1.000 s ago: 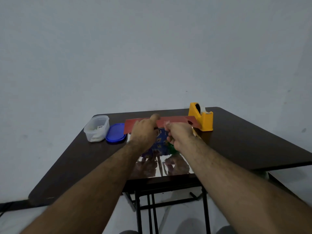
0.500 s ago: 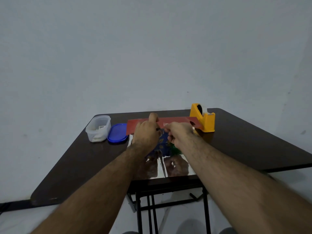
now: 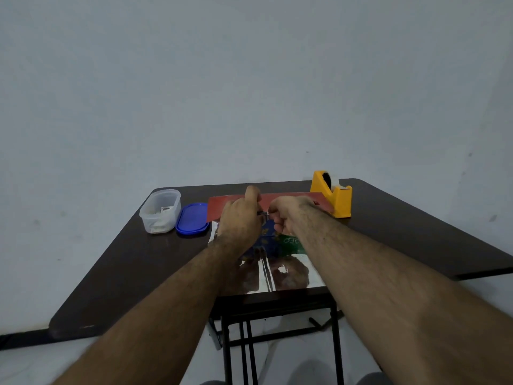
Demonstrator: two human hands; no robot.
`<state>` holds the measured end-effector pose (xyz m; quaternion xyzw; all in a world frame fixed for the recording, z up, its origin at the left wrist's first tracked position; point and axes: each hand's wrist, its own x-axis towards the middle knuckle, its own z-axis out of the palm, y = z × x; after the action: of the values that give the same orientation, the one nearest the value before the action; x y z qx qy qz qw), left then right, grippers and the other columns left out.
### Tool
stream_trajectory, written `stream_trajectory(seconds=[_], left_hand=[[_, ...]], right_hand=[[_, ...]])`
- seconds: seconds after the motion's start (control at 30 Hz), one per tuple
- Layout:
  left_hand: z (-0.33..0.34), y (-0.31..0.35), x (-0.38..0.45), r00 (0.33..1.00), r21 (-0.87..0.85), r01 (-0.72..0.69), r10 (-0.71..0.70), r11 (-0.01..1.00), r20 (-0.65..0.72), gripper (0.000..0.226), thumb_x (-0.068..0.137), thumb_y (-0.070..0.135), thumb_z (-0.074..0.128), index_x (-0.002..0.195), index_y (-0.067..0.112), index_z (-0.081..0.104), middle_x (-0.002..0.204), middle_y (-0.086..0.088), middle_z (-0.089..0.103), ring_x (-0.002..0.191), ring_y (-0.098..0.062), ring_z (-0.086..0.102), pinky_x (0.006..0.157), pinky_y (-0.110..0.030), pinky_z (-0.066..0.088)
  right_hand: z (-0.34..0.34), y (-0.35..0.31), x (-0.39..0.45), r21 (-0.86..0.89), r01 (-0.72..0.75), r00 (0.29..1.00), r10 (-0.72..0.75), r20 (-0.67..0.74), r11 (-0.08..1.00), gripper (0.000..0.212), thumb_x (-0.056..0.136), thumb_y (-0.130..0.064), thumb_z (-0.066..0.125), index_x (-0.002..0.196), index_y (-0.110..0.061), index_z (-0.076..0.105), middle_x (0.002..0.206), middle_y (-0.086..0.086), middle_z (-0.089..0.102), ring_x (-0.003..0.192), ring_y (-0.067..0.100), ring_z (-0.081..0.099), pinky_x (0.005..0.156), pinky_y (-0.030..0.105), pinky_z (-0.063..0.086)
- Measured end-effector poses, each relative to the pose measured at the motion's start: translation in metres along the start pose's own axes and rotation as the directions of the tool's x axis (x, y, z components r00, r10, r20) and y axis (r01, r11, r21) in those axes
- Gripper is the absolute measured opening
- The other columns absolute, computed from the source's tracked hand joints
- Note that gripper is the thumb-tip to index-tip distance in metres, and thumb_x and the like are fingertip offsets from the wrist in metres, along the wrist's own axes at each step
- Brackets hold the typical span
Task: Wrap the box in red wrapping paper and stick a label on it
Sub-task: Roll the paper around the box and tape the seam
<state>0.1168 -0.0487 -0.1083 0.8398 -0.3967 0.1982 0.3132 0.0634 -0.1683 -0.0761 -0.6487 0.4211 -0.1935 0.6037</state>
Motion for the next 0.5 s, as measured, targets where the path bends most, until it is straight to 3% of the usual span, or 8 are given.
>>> stream_trajectory(seconds=[0.17, 0.37, 0.5], left_hand=[[0.0, 0.0, 0.0, 1.0, -0.009, 0.007, -0.006, 1.0, 0.008, 0.038, 0.095, 0.015, 0.075, 0.119, 0.023, 0.046, 0.097, 0.005, 0.072, 0.092, -0.02, 0.063, 0.094, -0.041, 0.053], [0.0, -0.001, 0.0, 1.0, -0.015, 0.003, -0.003, 1.0, 0.005, 0.039, 0.095, 0.016, 0.075, 0.119, 0.022, 0.046, 0.098, 0.005, 0.073, 0.093, -0.021, 0.063, 0.093, -0.04, 0.052], [0.0, 0.0, 0.001, 1.0, -0.013, 0.005, -0.005, 1.0, 0.011, 0.04, 0.094, 0.015, 0.075, 0.119, 0.023, 0.045, 0.098, 0.004, 0.074, 0.094, -0.022, 0.064, 0.093, -0.041, 0.052]], right_hand=[[0.0, 0.002, 0.005, -0.04, -0.025, 0.999, 0.026, 0.026, 0.999, 0.01, 0.088, -0.017, 0.078, 0.094, -0.009, 0.08, 0.059, 0.0, 0.065, 0.047, 0.014, 0.06, 0.046, 0.025, 0.053], [-0.009, 0.003, 0.003, -0.109, -0.035, 0.998, 0.04, 0.05, 0.993, 0.015, 0.091, -0.027, 0.08, 0.092, -0.012, 0.08, 0.069, -0.001, 0.072, 0.053, 0.011, 0.063, 0.052, 0.024, 0.055], [-0.009, -0.003, 0.003, -0.251, -0.034, 0.996, 0.053, 0.068, 0.967, 0.027, 0.093, -0.038, 0.08, 0.099, -0.011, 0.077, 0.073, 0.001, 0.071, 0.059, 0.014, 0.065, 0.052, 0.028, 0.052]])
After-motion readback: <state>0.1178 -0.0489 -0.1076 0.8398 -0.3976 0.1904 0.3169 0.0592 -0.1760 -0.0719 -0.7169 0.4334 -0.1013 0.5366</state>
